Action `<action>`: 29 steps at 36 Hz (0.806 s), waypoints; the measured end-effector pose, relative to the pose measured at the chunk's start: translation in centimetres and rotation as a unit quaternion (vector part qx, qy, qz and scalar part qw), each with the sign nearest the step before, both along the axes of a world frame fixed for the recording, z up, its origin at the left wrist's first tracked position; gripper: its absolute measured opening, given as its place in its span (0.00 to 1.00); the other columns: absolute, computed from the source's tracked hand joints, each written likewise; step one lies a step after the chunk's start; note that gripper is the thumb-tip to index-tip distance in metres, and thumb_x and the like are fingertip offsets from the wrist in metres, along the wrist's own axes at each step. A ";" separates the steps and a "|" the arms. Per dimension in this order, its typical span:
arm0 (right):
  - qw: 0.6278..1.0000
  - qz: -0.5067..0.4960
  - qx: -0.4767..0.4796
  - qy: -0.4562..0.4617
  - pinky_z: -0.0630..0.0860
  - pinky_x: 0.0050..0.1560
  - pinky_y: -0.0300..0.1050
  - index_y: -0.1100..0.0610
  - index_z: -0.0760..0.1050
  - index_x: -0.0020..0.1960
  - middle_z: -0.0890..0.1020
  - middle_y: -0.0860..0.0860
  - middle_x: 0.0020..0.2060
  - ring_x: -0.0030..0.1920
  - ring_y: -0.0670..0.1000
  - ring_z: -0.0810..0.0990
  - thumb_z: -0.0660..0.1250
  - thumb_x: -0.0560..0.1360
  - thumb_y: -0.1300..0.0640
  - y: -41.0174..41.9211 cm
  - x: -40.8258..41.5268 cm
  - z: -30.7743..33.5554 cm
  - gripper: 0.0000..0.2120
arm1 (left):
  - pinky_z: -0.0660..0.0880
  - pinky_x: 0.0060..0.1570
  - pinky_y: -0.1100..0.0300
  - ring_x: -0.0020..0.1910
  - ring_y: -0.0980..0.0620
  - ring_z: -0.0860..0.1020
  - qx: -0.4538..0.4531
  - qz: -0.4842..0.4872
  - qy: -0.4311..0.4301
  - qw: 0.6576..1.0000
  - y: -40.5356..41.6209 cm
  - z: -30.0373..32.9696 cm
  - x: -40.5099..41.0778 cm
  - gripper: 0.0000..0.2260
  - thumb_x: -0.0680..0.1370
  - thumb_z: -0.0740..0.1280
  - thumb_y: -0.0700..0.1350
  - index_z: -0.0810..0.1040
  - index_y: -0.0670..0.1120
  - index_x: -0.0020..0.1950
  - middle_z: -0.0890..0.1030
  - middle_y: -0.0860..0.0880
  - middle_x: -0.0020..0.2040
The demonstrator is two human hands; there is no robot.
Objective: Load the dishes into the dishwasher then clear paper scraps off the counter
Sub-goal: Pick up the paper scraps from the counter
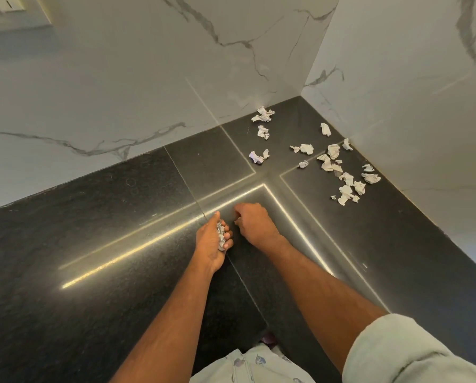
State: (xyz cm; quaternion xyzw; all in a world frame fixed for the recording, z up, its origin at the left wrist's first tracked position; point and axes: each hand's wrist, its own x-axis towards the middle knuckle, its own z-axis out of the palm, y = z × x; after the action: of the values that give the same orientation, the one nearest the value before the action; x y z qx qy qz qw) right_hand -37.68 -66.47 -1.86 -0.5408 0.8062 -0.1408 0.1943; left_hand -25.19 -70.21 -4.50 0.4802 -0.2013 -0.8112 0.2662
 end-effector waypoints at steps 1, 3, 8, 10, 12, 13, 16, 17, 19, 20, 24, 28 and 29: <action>0.996 -0.056 -0.015 -0.069 0.80 0.44 0.47 0.57 0.79 0.47 0.83 0.53 0.41 0.41 0.53 0.82 0.70 0.75 0.63 0.4 -0.1 0.2 0.02 | 0.61 0.19 0.65 0.25 0.56 0.68 0.009 0.006 0.006 1.000 -0.1 0.0 -0.1 0.14 0.83 0.64 0.49 0.73 0.45 0.39 0.71 0.49 0.31; 0.963 -0.150 -0.059 -0.218 0.82 0.41 0.45 0.57 0.81 0.44 0.84 0.52 0.36 0.36 0.49 0.83 0.75 0.72 0.63 1.3 0.0 0.6 0.04 | 0.62 0.19 0.65 0.24 0.56 0.69 0.022 0.023 0.016 0.999 -0.4 -0.4 -0.3 0.15 0.83 0.63 0.50 0.72 0.45 0.39 0.71 0.49 0.30; 0.917 -0.177 -0.144 -0.328 0.84 0.45 0.45 0.57 0.85 0.43 0.86 0.51 0.37 0.40 0.51 0.85 0.77 0.70 0.63 3.6 1.7 2.4 0.03 | 0.70 0.27 0.61 0.29 0.53 0.73 0.034 0.064 0.001 0.997 -0.4 -1.5 -1.7 0.14 0.81 0.66 0.52 0.73 0.45 0.40 0.72 0.47 0.34; 0.949 -0.137 -0.134 -0.251 0.81 0.47 0.38 0.55 0.86 0.45 0.86 0.47 0.38 0.41 0.44 0.84 0.76 0.72 0.60 4.2 2.6 2.6 0.03 | 0.74 0.37 0.56 0.35 0.50 0.76 0.044 0.063 -0.004 0.997 0.1 -1.6 -2.3 0.14 0.78 0.69 0.54 0.76 0.44 0.44 0.75 0.46 0.37; 0.974 -0.087 -0.117 -0.171 0.79 0.47 0.38 0.53 0.86 0.45 0.86 0.47 0.38 0.40 0.44 0.83 0.72 0.75 0.58 4.6 3.5 2.8 0.04 | 0.77 0.39 0.54 0.36 0.49 0.78 0.064 0.046 -0.002 0.997 0.5 -1.9 -2.9 0.15 0.77 0.70 0.55 0.77 0.43 0.44 0.77 0.45 0.37; 0.981 -0.072 -0.105 -0.145 0.80 0.46 0.42 0.54 0.85 0.44 0.85 0.49 0.38 0.39 0.45 0.82 0.69 0.76 0.58 4.9 3.7 2.8 0.07 | 0.78 0.38 0.54 0.35 0.49 0.79 0.076 0.039 0.008 0.996 0.7 -1.9 -3.2 0.16 0.77 0.70 0.56 0.77 0.43 0.43 0.77 0.46 0.36; 0.992 -0.028 -0.068 -0.099 0.76 0.41 0.47 0.59 0.81 0.45 0.83 0.54 0.40 0.39 0.51 0.80 0.61 0.78 0.61 5.7 3.7 3.2 0.10 | 0.77 0.31 0.58 0.29 0.52 0.78 0.100 0.035 0.029 0.994 0.8 -1.6 -4.2 0.16 0.79 0.68 0.55 0.74 0.45 0.38 0.75 0.48 0.31; 0.994 -0.014 -0.065 -0.092 0.74 0.40 0.46 0.59 0.79 0.45 0.83 0.55 0.40 0.38 0.51 0.79 0.60 0.78 0.62 6.0 3.5 3.2 0.10 | 0.75 0.27 0.61 0.25 0.54 0.75 0.097 0.040 0.031 0.994 0.9 -1.2 -4.5 0.17 0.80 0.66 0.53 0.72 0.46 0.36 0.73 0.49 0.28; 0.994 -0.007 -0.070 -0.086 0.71 0.38 0.44 0.58 0.78 0.44 0.82 0.54 0.38 0.36 0.51 0.77 0.60 0.79 0.62 6.6 3.0 3.4 0.10 | 0.72 0.24 0.63 0.23 0.56 0.70 0.091 0.038 0.026 0.995 0.8 -1.2 -5.3 0.18 0.81 0.66 0.51 0.69 0.47 0.34 0.70 0.51 0.27; 0.993 -0.016 -0.080 -0.084 0.72 0.39 0.45 0.58 0.79 0.43 0.82 0.53 0.39 0.37 0.50 0.78 0.60 0.79 0.62 6.8 2.6 3.4 0.10 | 0.72 0.25 0.62 0.24 0.55 0.70 0.083 0.023 0.026 0.996 1.0 -1.2 -5.8 0.17 0.80 0.68 0.51 0.69 0.48 0.34 0.69 0.51 0.28; 0.984 -0.100 -0.105 -0.104 0.75 0.46 0.45 0.59 0.84 0.47 0.79 0.52 0.45 0.44 0.50 0.78 0.65 0.77 0.61 6.8 0.0 3.5 0.08 | 0.74 0.35 0.54 0.34 0.48 0.75 0.046 -0.005 -0.001 0.999 1.7 -1.2 -7.6 0.20 0.64 0.77 0.56 0.75 0.45 0.45 0.72 0.45 0.36; 0.987 -0.127 -0.081 -0.061 0.77 0.42 0.48 0.52 0.84 0.42 0.80 0.49 0.38 0.39 0.51 0.79 0.66 0.73 0.59 7.2 -2.8 4.3 0.08 | 0.64 0.20 0.64 0.21 0.56 0.68 0.032 -0.056 0.008 0.998 2.5 0.5 -10.5 0.16 0.79 0.68 0.46 0.70 0.47 0.33 0.69 0.50 0.25; 0.984 -0.149 -0.080 -0.054 0.76 0.40 0.48 0.52 0.82 0.42 0.80 0.48 0.37 0.38 0.51 0.79 0.66 0.72 0.60 7.4 -3.4 4.8 0.06 | 0.63 0.19 0.64 0.20 0.56 0.68 0.024 -0.072 0.010 0.997 2.9 1.0 -11.4 0.16 0.80 0.66 0.45 0.70 0.47 0.32 0.70 0.51 0.24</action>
State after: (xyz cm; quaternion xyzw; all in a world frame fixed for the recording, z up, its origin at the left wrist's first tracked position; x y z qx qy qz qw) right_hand -41.05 -59.07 2.95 -0.4202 0.8523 -0.2611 0.1701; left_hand -36.58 -67.36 -3.50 0.4627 -0.2137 -0.8374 0.1975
